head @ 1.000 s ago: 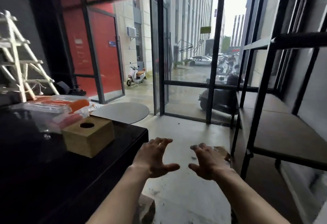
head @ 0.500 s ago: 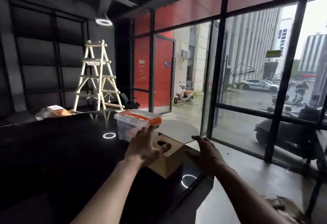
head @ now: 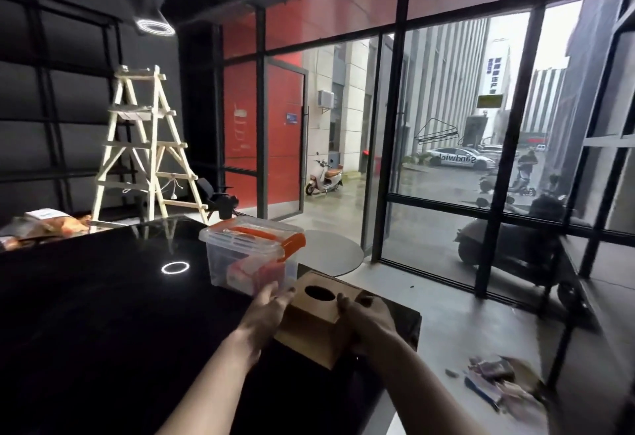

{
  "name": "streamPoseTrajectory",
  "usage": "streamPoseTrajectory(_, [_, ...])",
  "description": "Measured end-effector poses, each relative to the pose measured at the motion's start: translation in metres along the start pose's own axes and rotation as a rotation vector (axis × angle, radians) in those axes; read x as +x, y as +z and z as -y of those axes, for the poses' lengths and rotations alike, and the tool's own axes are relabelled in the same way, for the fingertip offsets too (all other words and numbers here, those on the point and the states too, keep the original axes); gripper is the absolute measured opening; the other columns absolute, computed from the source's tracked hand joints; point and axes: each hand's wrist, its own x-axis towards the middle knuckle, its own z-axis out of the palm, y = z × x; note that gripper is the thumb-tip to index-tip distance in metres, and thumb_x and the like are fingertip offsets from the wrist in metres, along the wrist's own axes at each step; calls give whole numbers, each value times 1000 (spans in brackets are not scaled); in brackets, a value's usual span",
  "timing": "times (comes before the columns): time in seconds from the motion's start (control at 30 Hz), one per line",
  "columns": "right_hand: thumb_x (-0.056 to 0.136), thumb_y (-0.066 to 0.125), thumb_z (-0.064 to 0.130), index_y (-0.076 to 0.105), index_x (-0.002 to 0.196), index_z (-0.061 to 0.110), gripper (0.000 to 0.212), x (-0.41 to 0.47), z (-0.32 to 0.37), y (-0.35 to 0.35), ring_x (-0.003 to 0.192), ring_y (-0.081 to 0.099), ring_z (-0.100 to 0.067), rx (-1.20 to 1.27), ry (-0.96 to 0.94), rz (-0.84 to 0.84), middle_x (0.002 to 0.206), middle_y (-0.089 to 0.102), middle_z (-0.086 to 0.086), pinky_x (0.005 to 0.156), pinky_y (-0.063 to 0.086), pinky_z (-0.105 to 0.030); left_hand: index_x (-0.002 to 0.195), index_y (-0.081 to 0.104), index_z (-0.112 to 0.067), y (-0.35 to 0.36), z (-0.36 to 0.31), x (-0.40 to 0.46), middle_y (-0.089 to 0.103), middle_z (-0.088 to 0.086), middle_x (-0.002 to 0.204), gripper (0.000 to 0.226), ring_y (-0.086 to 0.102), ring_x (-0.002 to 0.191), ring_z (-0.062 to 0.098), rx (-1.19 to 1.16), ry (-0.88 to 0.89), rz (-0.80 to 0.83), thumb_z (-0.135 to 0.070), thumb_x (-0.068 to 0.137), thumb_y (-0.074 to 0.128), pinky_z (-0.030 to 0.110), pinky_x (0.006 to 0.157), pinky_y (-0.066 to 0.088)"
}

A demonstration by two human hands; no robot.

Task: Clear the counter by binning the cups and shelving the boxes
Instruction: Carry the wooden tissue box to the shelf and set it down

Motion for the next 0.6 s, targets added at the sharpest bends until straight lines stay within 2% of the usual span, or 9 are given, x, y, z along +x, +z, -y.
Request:
streamPoseTrajectory(0.07, [76, 79, 55, 66, 117, 19, 56, 1, -3, 0, 94, 71, -32, 24, -9, 1, 109, 71, -10, 53, 64, -38, 149, 43, -19, 5, 4, 6, 58, 11, 139, 60, 54, 127, 31, 29, 2, 10, -41, 95, 60, 46, 107, 44])
streamPoseTrajectory(0.13, [65, 81, 57, 69, 114, 21, 62, 5, -6, 1, 94, 72, -32, 57, -5, -5, 106, 74, -9, 60, 66, -45, 142, 52, -17, 8, 7, 11, 65, 9, 126, 55, 60, 116, 28, 44, 17, -6, -38, 92, 63, 48, 103, 49])
streamPoseTrajectory(0.2, [58, 79, 58, 70, 111, 24, 64, 8, -6, 0, 95, 72, -31, 68, 2, -30, 105, 75, -6, 70, 67, -52, 139, 54, -16, 11, 5, 14, 67, 9, 121, 51, 63, 111, 27, 48, 32, -4, -34, 92, 63, 49, 99, 52])
streamPoseTrajectory(0.3, [54, 74, 60, 70, 116, 24, 71, 6, -4, -10, 101, 72, -28, 61, -52, -111, 107, 75, -2, 91, 62, -48, 138, 54, -17, 24, 0, 16, 68, 11, 118, 50, 65, 107, 29, 37, 39, 37, -33, 92, 64, 51, 97, 55])
streamPoseTrajectory(0.4, [47, 65, 63, 69, 122, 30, 82, 3, -2, -33, 104, 72, -28, 67, -92, -182, 110, 76, -1, 95, 60, -47, 137, 55, -18, 49, -4, 22, 68, 11, 117, 54, 66, 105, 30, 14, 63, 79, -32, 87, 68, 50, 92, 57])
streamPoseTrajectory(0.5, [49, 64, 64, 67, 123, 35, 80, 3, 0, -71, 106, 72, -29, 88, -111, -247, 113, 76, -1, 93, 60, -51, 122, 58, -17, 89, -14, 21, 67, 8, 107, 29, 66, 93, 24, -50, 90, 124, -17, 94, 65, 28, 62, 60])
streamPoseTrajectory(0.53, [47, 63, 65, 67, 123, 36, 81, 5, -2, -87, 106, 72, -29, 98, -118, -268, 114, 76, 0, 93, 60, -52, 117, 59, -20, 105, -17, 21, 67, 7, 106, 24, 66, 92, 23, -65, 77, 139, -15, 94, 65, 29, 59, 60])
streamPoseTrajectory(0.6, [46, 61, 65, 66, 125, 38, 83, 6, -8, -123, 107, 71, -28, 108, -128, -309, 115, 75, 0, 93, 60, -53, 107, 62, -26, 140, -22, 21, 70, 8, 111, 25, 68, 98, 28, -57, 83, 172, -21, 84, 73, 44, 81, 62])
